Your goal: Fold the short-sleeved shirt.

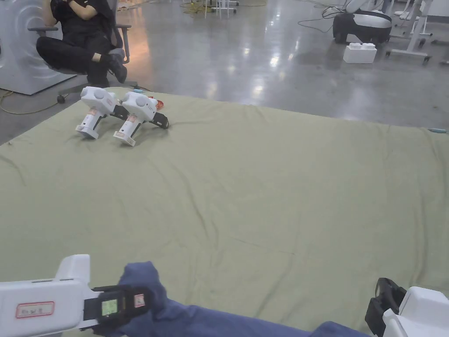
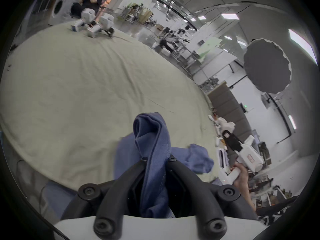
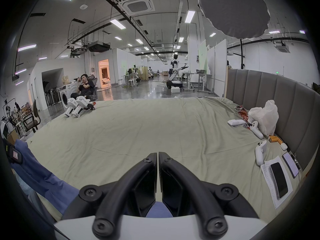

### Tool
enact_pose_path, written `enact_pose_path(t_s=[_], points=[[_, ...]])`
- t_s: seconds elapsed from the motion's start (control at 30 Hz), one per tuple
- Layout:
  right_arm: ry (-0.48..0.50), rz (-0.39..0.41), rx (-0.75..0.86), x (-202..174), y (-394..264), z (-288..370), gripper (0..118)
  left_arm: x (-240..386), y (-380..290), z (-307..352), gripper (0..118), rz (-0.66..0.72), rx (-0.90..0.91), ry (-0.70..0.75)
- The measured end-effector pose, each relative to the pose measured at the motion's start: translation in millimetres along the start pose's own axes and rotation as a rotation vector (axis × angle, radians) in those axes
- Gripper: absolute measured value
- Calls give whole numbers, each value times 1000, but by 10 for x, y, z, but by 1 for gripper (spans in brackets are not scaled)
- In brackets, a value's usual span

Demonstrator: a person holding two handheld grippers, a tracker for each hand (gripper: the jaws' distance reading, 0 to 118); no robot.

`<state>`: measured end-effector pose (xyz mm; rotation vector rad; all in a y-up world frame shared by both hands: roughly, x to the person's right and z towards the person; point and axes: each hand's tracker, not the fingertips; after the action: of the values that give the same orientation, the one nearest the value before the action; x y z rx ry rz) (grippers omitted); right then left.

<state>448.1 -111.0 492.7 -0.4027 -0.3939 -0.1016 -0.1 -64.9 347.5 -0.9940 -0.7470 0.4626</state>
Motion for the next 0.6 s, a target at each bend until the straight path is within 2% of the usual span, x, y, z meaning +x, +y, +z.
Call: enact_pose_path(t_s=[0.1,0.37,0.6], points=[[-4,-4,-2,40,-21,16,1,171,-74,-303,7,-54,-29,3],[-29,-22,-23,187,-129,53,2,501,-331,-1381,7,-84,-199,69],[-55,-31,-37,300,-179,90,1,712,-561,-1895,7,-121,-271,135]])
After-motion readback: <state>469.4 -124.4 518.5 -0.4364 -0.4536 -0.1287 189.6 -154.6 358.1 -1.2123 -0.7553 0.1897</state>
